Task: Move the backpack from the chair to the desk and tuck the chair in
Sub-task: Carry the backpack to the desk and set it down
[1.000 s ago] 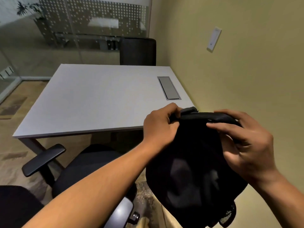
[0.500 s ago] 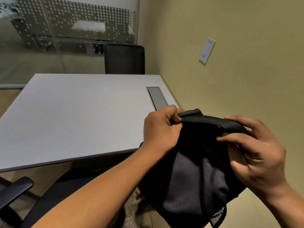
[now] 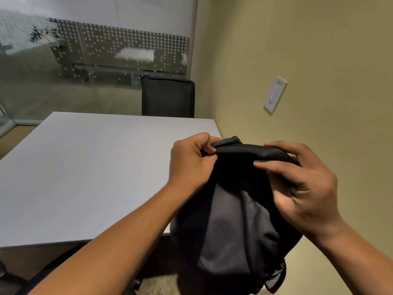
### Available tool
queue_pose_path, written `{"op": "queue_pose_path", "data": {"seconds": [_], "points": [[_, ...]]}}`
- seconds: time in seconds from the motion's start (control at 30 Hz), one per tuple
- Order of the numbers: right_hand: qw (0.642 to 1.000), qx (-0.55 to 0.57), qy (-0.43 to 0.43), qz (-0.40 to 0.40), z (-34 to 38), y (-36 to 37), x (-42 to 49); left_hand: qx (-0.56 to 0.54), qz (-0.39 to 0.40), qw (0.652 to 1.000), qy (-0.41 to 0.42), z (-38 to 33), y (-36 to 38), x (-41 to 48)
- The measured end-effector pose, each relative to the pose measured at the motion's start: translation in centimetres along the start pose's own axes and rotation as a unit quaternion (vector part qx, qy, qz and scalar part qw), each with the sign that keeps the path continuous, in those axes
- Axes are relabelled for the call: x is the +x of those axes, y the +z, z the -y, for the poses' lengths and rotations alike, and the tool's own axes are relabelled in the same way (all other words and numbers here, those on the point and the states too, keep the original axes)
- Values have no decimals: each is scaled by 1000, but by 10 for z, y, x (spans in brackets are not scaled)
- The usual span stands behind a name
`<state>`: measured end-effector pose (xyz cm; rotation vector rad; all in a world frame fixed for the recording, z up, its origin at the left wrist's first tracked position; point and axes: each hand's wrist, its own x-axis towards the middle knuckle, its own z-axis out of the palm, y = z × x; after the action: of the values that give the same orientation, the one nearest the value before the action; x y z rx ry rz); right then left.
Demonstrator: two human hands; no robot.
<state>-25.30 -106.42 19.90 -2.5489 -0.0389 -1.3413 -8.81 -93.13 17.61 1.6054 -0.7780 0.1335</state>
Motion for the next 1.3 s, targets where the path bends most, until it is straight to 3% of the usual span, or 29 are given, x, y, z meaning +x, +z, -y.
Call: {"op": "queue_pose_path", "data": {"seconds": [0.23,0.77,0.97,1.1,1.3], "points": [[1000,2,-21,-17,-56,15,41,5,-31,999,41,12,34,58],[993,-77,72,-42,-140,76,90,-34,43,998,32,82,101,176],[986,-130,108,-3,-171,87,71,-28,77,997,10,110,135,180],[984,-132,122,-11,-186,83,68,-38,85,996,6,116,155,183],[979,-117,161,39,-199,77,43,-47,104,993,-28,132,175,181]]}}
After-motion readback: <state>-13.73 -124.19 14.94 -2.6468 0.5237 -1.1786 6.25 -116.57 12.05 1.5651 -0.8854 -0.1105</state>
